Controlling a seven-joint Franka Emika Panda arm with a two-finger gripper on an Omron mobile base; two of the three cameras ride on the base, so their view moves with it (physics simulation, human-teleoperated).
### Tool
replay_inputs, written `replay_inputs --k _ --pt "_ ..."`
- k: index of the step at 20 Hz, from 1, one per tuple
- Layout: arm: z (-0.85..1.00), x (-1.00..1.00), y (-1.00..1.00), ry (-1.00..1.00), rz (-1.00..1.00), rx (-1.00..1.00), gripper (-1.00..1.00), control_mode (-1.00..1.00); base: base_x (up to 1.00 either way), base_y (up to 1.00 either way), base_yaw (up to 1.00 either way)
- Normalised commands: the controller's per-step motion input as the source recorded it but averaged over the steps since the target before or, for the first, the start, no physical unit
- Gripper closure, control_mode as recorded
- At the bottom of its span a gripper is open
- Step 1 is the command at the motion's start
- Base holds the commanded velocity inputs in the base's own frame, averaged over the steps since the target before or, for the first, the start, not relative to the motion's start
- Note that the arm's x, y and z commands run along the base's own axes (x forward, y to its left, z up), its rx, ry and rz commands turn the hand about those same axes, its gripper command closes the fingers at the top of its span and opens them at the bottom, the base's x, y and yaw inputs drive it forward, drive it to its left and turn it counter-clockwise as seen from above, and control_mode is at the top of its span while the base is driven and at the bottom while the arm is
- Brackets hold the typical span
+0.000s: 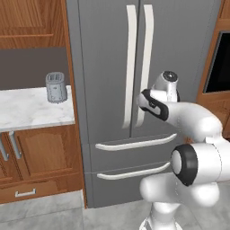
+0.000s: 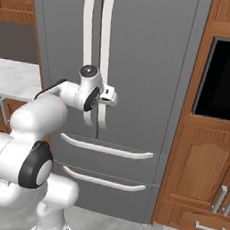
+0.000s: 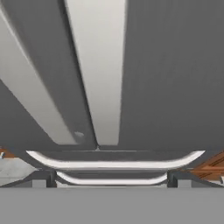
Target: Place one of the steaks on the plate and the other in the bowl. Then place the bowl in the fridge.
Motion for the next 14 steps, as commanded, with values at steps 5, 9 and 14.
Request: replay_inputs --k 5,9,14 --pt "0.00 0.73 0.02 -0.01 -0.02 0.00 -1.00 -1.00 0.00 0.00 0.00" --pt "0.00 0.64 0.00 0.00 0.00 0.00 -1.00 -1.00 0.00 0.00 0.00" --pt "-0.07 0.66 0.04 -0.02 0.00 0.00 -1.00 -1.00 0.00 0.00 0.00"
